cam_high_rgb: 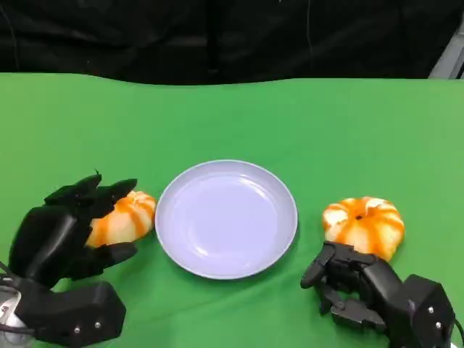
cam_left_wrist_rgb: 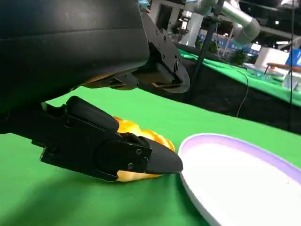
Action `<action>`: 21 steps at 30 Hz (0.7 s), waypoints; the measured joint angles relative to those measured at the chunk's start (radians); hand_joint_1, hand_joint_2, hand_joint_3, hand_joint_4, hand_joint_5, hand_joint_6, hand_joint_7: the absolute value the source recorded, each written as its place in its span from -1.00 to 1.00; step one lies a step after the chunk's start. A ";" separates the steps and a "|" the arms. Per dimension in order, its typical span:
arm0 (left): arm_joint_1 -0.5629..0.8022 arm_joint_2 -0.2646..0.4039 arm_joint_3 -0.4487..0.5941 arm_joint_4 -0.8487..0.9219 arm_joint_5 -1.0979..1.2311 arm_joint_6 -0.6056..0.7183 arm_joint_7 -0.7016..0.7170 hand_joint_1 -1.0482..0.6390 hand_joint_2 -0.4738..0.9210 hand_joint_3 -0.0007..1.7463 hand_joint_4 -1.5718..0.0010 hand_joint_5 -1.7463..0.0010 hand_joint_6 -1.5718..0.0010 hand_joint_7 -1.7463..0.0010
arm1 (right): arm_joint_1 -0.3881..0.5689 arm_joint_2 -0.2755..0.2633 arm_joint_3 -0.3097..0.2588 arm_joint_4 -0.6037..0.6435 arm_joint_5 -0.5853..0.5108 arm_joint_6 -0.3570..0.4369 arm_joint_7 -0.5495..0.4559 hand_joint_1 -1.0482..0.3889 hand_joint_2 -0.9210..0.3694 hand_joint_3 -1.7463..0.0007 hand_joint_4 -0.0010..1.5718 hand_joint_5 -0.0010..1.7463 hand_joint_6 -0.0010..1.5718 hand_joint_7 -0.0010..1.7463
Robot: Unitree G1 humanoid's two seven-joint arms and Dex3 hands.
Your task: Grasp the bread from the table and place it into the plate.
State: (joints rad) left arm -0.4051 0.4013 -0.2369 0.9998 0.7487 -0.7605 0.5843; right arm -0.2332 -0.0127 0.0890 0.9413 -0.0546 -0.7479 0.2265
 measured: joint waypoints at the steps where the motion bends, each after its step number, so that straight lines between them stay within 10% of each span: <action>1: -0.006 -0.001 -0.003 0.011 -0.006 0.009 -0.002 -0.61 1.00 -0.71 0.61 1.00 0.29 0.95 | 0.000 0.000 0.000 0.000 0.000 0.000 0.000 0.47 -0.93 0.26 -0.15 1.00 -0.11 0.57; 21: -0.136 -0.018 -0.083 0.164 -0.095 0.157 -0.178 -0.66 1.00 -0.65 0.62 0.99 0.31 1.00 | 0.000 0.000 0.004 0.000 -0.006 -0.002 -0.016 0.49 -0.91 0.24 -0.14 0.99 -0.10 0.57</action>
State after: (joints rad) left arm -0.5415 0.3835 -0.3199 1.1637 0.6535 -0.6033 0.4060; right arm -0.2334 -0.0127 0.0927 0.9411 -0.0605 -0.7496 0.2100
